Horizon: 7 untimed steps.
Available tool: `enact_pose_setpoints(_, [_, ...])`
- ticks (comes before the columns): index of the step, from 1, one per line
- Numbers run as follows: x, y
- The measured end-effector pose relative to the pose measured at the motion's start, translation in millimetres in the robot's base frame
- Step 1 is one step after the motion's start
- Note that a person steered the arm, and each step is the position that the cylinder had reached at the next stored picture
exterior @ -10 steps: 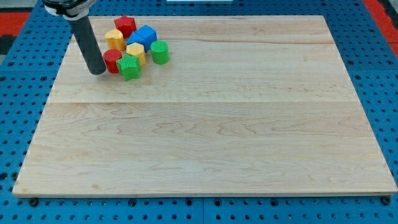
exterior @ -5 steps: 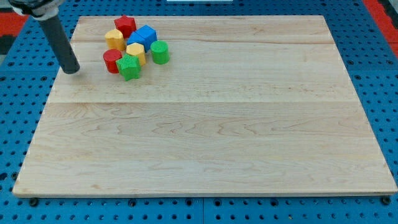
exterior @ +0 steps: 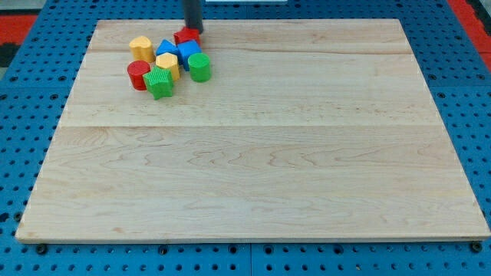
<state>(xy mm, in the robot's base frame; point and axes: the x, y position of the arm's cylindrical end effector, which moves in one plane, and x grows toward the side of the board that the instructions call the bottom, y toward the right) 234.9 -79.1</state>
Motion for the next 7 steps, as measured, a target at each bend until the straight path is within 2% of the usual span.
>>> enact_pose_setpoints(1, [47,21])
enact_pose_setpoints(3, [50,21])
enact_pose_setpoints(5, [36,-30])
enact_pose_setpoints(6, [44,-33])
enact_pose_setpoints(7, [86,-22])
